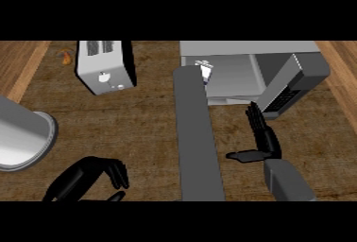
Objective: Pick up the milk, place it into the microwave and close the microwave
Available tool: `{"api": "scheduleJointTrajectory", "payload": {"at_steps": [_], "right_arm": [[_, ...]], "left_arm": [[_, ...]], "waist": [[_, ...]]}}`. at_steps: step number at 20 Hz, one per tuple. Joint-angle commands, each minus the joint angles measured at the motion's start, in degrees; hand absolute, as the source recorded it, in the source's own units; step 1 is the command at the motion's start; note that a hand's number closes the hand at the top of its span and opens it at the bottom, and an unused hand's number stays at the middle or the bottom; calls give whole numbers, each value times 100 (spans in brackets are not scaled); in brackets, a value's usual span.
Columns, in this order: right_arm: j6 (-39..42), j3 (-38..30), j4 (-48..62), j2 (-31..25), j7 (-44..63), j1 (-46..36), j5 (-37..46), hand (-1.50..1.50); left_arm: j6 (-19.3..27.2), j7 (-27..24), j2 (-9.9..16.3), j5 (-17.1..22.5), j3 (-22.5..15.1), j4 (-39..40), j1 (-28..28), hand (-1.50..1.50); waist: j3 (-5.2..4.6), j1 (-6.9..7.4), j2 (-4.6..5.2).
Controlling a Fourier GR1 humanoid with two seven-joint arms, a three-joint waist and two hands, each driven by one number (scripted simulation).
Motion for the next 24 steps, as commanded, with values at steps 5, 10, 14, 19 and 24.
{"api": "scheduleJointTrajectory", "payload": {"at_steps": [5,10,14,19,24], "right_arm": [[503,152,-1203,-296,-373,1645,-198,-150],[907,181,-2241,-448,-224,2501,-533,-150],[1306,300,-3392,-601,-102,3426,-825,-150],[1964,326,-4607,-934,519,3979,-1479,-150],[2229,664,-5800,-887,746,4647,-1874,-150]], "left_arm": [[593,-267,-8,-941,-664,686,-589,150],[881,-770,-9,-1518,-949,1601,-1342,150],[1532,-982,-9,-1597,-1537,1948,-1406,150],[2406,-1366,-9,-1436,-2489,2551,-1522,150],[2959,-1209,-8,-1163,-3539,3048,-1757,150]], "waist": [[-9,-96,-3],[-12,-108,40],[-11,-85,44],[-12,-73,71],[-8,-109,79]]}}
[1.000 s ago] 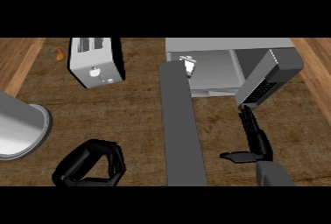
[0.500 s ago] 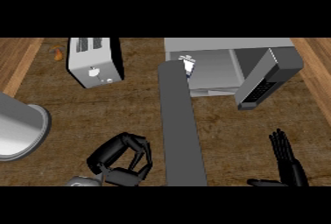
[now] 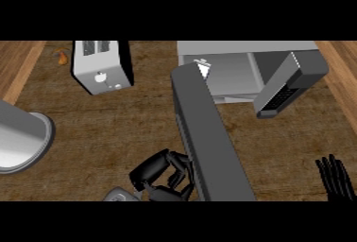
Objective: Pick up the milk, place it into the microwave and close the microwave
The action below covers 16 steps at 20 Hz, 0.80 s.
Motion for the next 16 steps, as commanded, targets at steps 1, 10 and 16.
{"api": "scheduleJointTrajectory", "payload": {"at_steps": [1,10,16], "right_arm": [[1005,111,-866,-180,-28,487,-528,-150],[1104,825,-2614,-166,939,892,-1191,-150],[1138,920,-3380,-513,1560,893,-1618,-150]], "left_arm": [[429,292,-19,379,-938,482,-324,150],[2408,692,-18,1557,-2636,716,-1038,150],[3419,709,-13,2224,-3085,757,-1708,150]], "waist": [[4,-35,19],[-6,-283,60],[-9,-396,101]]}}
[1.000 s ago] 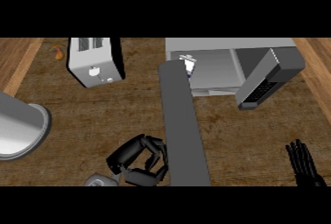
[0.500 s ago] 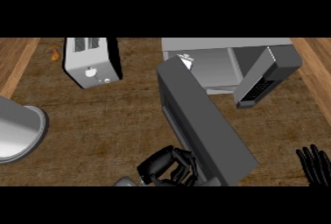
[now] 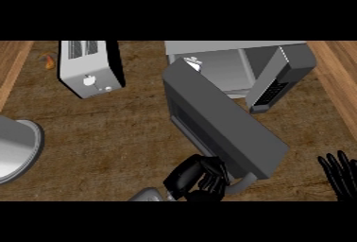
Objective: Pick up the milk, place it into the microwave and close the microwave
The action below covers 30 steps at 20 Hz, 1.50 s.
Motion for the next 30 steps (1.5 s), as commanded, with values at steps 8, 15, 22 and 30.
{"api": "scheduleJointTrajectory", "payload": {"at_steps": [8,15,22,30], "right_arm": [[295,349,-1079,-246,688,111,-570,-150],[195,303,-1302,-327,964,40,-823,-150],[45,247,-1762,-520,1440,19,-1227,-150],[-50,293,-1955,-591,1708,27,-1397,-150]], "left_arm": [[1617,100,-149,1104,-587,27,-1074,150],[2212,-68,-154,1678,-276,555,-1887,150],[2311,-153,-156,2334,-29,1099,-2602,150],[2382,-397,-157,3020,256,1648,-3125,150]], "waist": [[-17,-366,64],[1,-513,145],[-4,-621,201],[4,-801,273]]}}
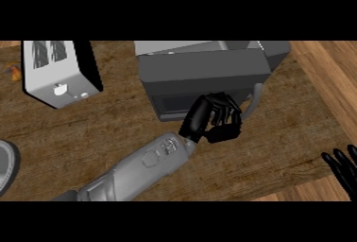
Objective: Pick up the milk, place it into the microwave and close the microwave
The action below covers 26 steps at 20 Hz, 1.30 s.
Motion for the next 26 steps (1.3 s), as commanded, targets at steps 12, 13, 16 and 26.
{"api": "scheduleJointTrajectory", "payload": {"at_steps": [12,13,16,26], "right_arm": [[-125,-192,-271,-254,361,-183,-512,-150],[-133,-231,-356,-272,362,-182,-571,-150],[-166,-240,-352,-281,400,-239,-648,-150],[40,-99,-562,-408,479,-341,-882,-150]], "left_arm": [[-320,-542,1,1142,532,884,-634,150],[-381,-634,1,1193,597,938,-564,150],[-244,-665,1,1408,709,985,-551,150],[81,-1162,1,1681,683,1060,-583,150]], "waist": [[12,-235,136],[3,-241,148],[8,-224,157],[8,-279,171]]}}
